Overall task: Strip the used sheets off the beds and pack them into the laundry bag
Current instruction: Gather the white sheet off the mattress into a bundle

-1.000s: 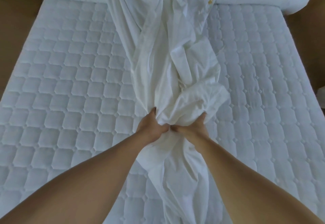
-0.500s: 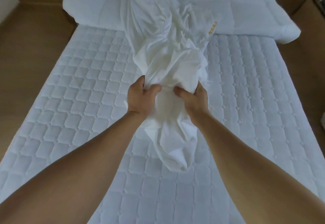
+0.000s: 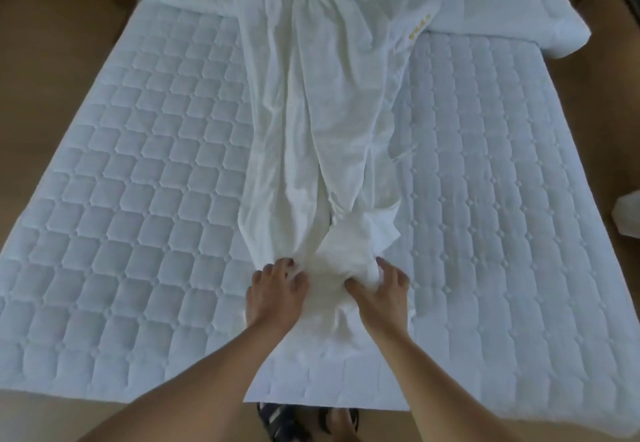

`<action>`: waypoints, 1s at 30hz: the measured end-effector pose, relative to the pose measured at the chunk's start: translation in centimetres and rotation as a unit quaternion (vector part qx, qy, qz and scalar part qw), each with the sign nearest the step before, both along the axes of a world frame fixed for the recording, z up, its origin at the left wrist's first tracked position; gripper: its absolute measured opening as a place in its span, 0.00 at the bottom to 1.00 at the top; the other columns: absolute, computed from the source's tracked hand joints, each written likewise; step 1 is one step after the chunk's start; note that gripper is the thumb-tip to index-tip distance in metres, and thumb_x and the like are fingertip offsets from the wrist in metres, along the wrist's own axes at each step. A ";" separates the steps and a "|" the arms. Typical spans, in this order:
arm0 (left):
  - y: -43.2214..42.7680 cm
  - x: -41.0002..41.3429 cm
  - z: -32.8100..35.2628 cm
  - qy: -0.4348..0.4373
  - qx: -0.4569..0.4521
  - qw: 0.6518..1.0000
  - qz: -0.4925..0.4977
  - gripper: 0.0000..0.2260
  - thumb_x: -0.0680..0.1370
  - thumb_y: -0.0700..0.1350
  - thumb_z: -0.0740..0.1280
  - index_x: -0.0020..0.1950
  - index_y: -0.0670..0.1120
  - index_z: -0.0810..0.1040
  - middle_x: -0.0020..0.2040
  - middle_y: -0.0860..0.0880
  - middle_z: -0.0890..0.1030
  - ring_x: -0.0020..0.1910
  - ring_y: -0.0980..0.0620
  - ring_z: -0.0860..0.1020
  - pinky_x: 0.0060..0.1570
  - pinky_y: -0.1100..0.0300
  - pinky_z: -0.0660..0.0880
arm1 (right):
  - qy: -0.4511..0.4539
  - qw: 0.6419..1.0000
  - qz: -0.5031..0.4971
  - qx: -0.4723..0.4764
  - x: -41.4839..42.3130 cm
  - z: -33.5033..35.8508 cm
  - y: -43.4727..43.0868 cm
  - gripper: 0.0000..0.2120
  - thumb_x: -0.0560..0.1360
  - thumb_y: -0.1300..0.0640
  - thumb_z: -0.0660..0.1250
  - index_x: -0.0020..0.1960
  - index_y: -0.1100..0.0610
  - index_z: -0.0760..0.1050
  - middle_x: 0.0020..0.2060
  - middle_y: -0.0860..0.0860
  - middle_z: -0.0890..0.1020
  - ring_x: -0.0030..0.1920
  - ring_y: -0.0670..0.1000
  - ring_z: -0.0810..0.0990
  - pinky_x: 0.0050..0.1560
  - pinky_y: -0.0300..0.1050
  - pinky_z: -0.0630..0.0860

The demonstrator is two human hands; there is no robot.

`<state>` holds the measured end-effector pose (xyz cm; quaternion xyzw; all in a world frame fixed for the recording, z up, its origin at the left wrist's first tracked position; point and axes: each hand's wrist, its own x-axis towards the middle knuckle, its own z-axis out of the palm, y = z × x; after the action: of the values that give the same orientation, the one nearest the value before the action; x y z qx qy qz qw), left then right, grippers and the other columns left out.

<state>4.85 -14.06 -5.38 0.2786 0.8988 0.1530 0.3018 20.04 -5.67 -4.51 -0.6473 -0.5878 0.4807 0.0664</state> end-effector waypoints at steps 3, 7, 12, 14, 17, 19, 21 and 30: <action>3.3 -3.0 1.2 0.012 0.075 0.995 0.064 0.29 0.80 0.59 0.61 0.78 0.50 0.61 0.75 0.45 0.65 0.72 0.42 0.64 0.67 0.43 0.65 | 0.027 0.997 0.015 0.069 -2.3 1.7 2.1 0.51 0.69 0.38 0.75 0.81 0.43 0.47 0.80 0.45 0.47 0.79 0.52 0.53 0.74 0.55 0.62; 7.7 -6.4 0.6 -0.043 0.027 0.992 0.112 0.36 0.78 0.65 0.60 0.81 0.53 0.50 0.82 0.46 0.49 0.79 0.41 0.50 0.71 0.36 0.59 | -0.058 0.994 0.076 0.061 -6.1 0.7 6.5 0.62 0.63 0.29 0.74 0.79 0.40 0.34 0.80 0.46 0.34 0.81 0.54 0.39 0.76 0.65 0.58; 11.6 -10.6 -1.9 -0.048 -0.044 0.990 0.123 0.42 0.76 0.71 0.58 0.82 0.54 0.45 0.82 0.46 0.44 0.81 0.42 0.44 0.74 0.33 0.52 | -0.112 0.988 0.096 0.031 -9.4 -2.6 12.6 0.65 0.61 0.26 0.73 0.79 0.41 0.31 0.79 0.50 0.31 0.80 0.58 0.34 0.74 0.74 0.49; 13.3 -12.1 -2.9 -0.052 -0.055 0.991 0.115 0.43 0.75 0.72 0.57 0.82 0.54 0.45 0.82 0.46 0.47 0.80 0.42 0.47 0.74 0.35 0.53 | -0.132 0.988 0.075 0.033 -10.6 -3.5 15.1 0.64 0.62 0.25 0.71 0.80 0.43 0.32 0.80 0.52 0.35 0.80 0.60 0.36 0.74 0.73 0.48; 16.9 -13.9 -4.1 -0.051 -0.024 0.990 0.126 0.44 0.74 0.72 0.59 0.82 0.54 0.46 0.82 0.47 0.50 0.79 0.41 0.53 0.74 0.37 0.56 | -0.155 0.985 0.069 0.032 -12.6 -4.5 18.7 0.66 0.60 0.23 0.69 0.80 0.46 0.33 0.81 0.56 0.38 0.80 0.61 0.39 0.74 0.72 0.49; 19.5 -14.8 -4.5 -0.043 -0.001 0.990 0.134 0.45 0.73 0.71 0.61 0.82 0.53 0.46 0.82 0.47 0.51 0.79 0.40 0.54 0.74 0.37 0.58 | -0.164 0.984 0.060 0.022 -13.7 -5.3 21.1 0.68 0.58 0.22 0.70 0.80 0.47 0.32 0.80 0.58 0.37 0.80 0.61 0.39 0.74 0.73 0.49; 21.5 -15.8 -4.7 -0.048 0.014 0.988 0.145 0.47 0.72 0.71 0.63 0.82 0.53 0.45 0.82 0.47 0.50 0.79 0.40 0.53 0.73 0.38 0.58 | -0.161 0.986 0.035 0.012 -14.8 -6.0 23.2 0.71 0.56 0.23 0.72 0.80 0.46 0.30 0.80 0.58 0.37 0.80 0.62 0.38 0.73 0.75 0.46; 25.1 -15.9 -2.3 -0.121 0.120 0.976 0.133 0.12 0.78 0.42 0.64 0.60 0.39 0.76 0.47 0.45 0.79 0.39 0.49 0.77 0.32 0.59 0.70 | 0.063 0.993 -0.060 -0.081 -18.6 -4.0 24.5 0.14 0.72 0.60 0.72 0.55 0.60 0.75 0.48 0.56 0.81 0.43 0.56 0.79 0.47 0.51 0.80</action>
<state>-11.00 11.08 -7.64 0.1702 0.8597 0.3310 0.3498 1.46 18.85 -8.46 -0.6529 -0.5018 0.5618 0.0793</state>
